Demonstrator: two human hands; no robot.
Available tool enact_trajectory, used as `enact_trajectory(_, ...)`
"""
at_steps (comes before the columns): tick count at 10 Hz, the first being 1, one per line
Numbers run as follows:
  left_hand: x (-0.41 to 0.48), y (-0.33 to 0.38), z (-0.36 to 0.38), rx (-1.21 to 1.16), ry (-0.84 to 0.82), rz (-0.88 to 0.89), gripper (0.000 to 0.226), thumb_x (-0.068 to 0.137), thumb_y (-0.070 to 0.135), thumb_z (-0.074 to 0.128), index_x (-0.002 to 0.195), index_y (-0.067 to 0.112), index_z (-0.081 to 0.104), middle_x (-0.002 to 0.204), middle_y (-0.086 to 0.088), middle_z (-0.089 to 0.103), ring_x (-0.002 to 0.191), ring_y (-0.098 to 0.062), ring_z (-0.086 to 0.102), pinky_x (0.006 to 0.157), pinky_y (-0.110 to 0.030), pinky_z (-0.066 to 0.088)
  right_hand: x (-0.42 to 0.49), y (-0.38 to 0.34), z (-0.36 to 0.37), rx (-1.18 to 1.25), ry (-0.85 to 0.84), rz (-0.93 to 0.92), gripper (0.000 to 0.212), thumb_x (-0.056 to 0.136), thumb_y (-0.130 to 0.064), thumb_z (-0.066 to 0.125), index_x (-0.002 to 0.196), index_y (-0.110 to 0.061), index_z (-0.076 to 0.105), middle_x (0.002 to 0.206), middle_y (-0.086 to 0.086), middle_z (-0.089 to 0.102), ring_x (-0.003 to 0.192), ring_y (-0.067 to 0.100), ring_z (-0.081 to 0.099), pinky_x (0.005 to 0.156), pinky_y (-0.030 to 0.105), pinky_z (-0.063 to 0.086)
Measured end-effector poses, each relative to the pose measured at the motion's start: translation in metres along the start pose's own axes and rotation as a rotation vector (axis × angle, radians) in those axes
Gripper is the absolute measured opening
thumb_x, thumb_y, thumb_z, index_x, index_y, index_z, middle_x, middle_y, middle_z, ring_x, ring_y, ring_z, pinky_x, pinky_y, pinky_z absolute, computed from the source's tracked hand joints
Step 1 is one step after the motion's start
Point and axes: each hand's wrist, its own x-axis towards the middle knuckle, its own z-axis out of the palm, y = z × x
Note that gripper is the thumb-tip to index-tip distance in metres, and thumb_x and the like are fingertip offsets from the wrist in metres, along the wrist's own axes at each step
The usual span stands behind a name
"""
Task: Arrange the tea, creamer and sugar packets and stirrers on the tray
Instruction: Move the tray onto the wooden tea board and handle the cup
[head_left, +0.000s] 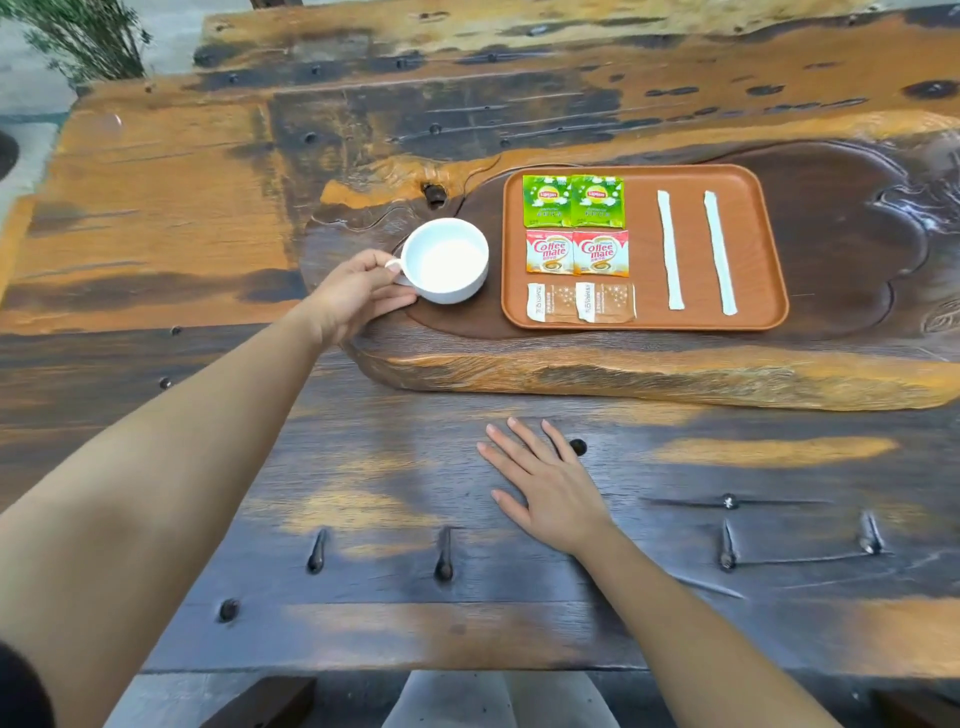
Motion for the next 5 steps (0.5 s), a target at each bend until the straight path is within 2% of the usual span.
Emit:
enact_trajectory(2,0.0052,0.0023,0.0010,0.021,0.019,-0.001,0.014,0.094,0.011,0.047,0.083,0.017,0.054,0.092,-0.008,0.065,0.090,-0.019,0.065,0.084,-0.027,0.056,-0.0001,-0.0008,-0.0023,0.000,-0.006,-0.004,0.055,0.095,-0.049,0.030,0.146,-0.030,0.022,0.156,-0.009,0.021,0.145,0.015,0.013,0.119,0.045,0.007)
enact_trajectory(3,0.0037,0.0045,0.0029,0.038,0.046,-0.009,0.012,0.094,0.012,0.048,0.085,0.016,0.055,0.094,-0.009,0.065,0.089,-0.018,0.066,0.081,-0.025,0.057,0.0003,-0.0008,-0.0006,-0.004,-0.033,0.002,0.055,0.096,-0.050,0.025,0.147,-0.032,0.016,0.157,-0.012,0.012,0.146,0.013,0.006,0.120,0.044,0.002)
enact_trajectory(4,0.0014,0.0050,0.0040,0.043,0.060,-0.018,0.008,0.093,0.016,0.049,0.091,0.017,0.056,0.099,-0.011,0.065,0.087,-0.017,0.067,0.075,-0.022,0.058,0.0006,-0.0006,-0.0010,-0.005,-0.032,-0.005,0.056,0.096,-0.051,0.024,0.147,-0.033,0.015,0.157,-0.012,0.012,0.146,0.013,0.005,0.119,0.044,0.001)
enact_trajectory(5,-0.0023,0.0053,0.0038,0.043,0.091,-0.025,0.017,0.094,0.019,0.048,0.108,0.014,0.056,0.108,-0.013,0.063,0.092,-0.020,0.067,0.077,-0.024,0.058,0.0023,-0.0017,-0.0047,0.004,-0.045,0.001,0.056,0.095,-0.050,0.026,0.147,-0.032,0.017,0.157,-0.010,0.016,0.146,0.014,0.008,0.119,0.044,0.002)
